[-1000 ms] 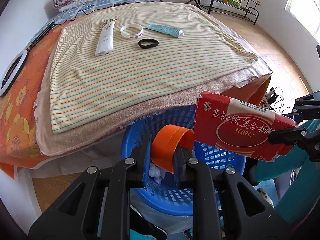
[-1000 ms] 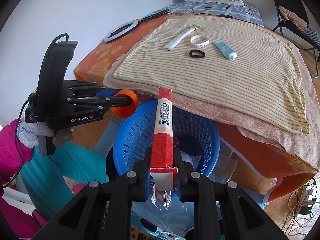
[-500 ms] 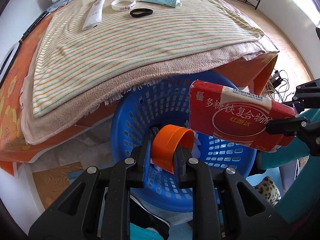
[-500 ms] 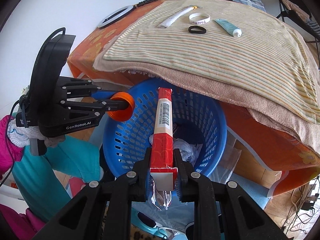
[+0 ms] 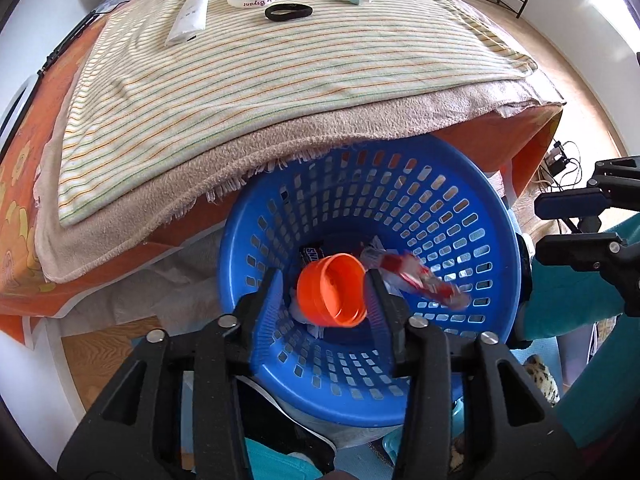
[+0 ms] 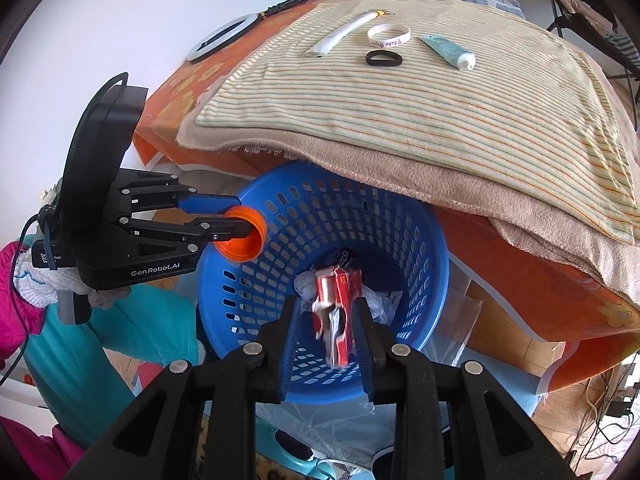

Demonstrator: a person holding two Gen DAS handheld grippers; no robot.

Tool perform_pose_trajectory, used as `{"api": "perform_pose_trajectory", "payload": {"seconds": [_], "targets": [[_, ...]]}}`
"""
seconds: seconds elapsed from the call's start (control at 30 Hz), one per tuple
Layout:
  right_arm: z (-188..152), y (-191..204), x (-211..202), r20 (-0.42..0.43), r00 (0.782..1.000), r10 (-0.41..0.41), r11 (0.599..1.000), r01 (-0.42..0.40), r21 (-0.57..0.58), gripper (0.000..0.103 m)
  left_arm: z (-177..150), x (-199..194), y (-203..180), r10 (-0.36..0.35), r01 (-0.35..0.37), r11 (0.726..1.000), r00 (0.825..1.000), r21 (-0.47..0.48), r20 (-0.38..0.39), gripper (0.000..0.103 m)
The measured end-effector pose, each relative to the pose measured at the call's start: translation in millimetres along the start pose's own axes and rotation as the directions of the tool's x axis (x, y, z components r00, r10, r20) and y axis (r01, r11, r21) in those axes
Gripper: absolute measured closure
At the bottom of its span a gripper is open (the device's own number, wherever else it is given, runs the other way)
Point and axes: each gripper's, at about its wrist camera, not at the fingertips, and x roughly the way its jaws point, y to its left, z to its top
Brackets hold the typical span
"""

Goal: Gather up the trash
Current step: 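Open both grippers to drop the box and cap into the basket, then move both grippers back over the towel toward the tissue packet and tube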

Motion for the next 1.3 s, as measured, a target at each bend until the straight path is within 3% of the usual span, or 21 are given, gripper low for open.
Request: {"api": "perform_pose_trajectory", "payload": {"seconds": [0.13, 0.47, 0.63, 0.9, 1.07, 1.2, 1.3], "targets": [[0, 2, -1, 0.008, 0.999, -0.034, 0.999, 0.034, -0.013, 0.051, 1, -1, 3, 0.004, -0.004, 1.000, 1.000, -0.012, 0.009, 0.055], [2, 2, -5, 0.035, 0.996, -0.084, 0.996, 0.085, -0.028, 0.034, 2, -2, 12, 0.005, -0.005, 0.999, 1.000, -0.047, 0.011, 0.055], [3, 3, -9, 0.052, 0.993, -0.109, 0.993, 0.110, -0.034, 0.024, 3, -6, 14, 0.011, -0.010, 0.998, 1.000, -0.058, 0.025, 0.047], [4, 2, -12, 0.059, 0.989, -0.137, 0.990, 0.138, -0.024, 0.022, 9, -13, 20, 0.012, -0.008, 0.996, 0.999, -0.086, 0.045, 0.046], [7, 2, -16, 0.066, 0.986, -0.152, 0.988, 0.154, -0.021, 0.022, 18, -21, 26, 0.017, -0.009, 0.994, 0.997, -0.110, 0.073, 0.038], [11, 1, -20, 0.072, 0.986, -0.152, 0.988, 0.152, 0.001, 0.013, 27, -29, 30, 0.017, -0.005, 0.991, 0.996, -0.132, 0.090, 0.038], [16, 1, -23, 0.069, 0.985, -0.156, 0.988, 0.156, 0.008, 0.012, 37, -38, 36, 0.013, 0.004, 0.988, 0.994, -0.153, 0.111, 0.038]]}}
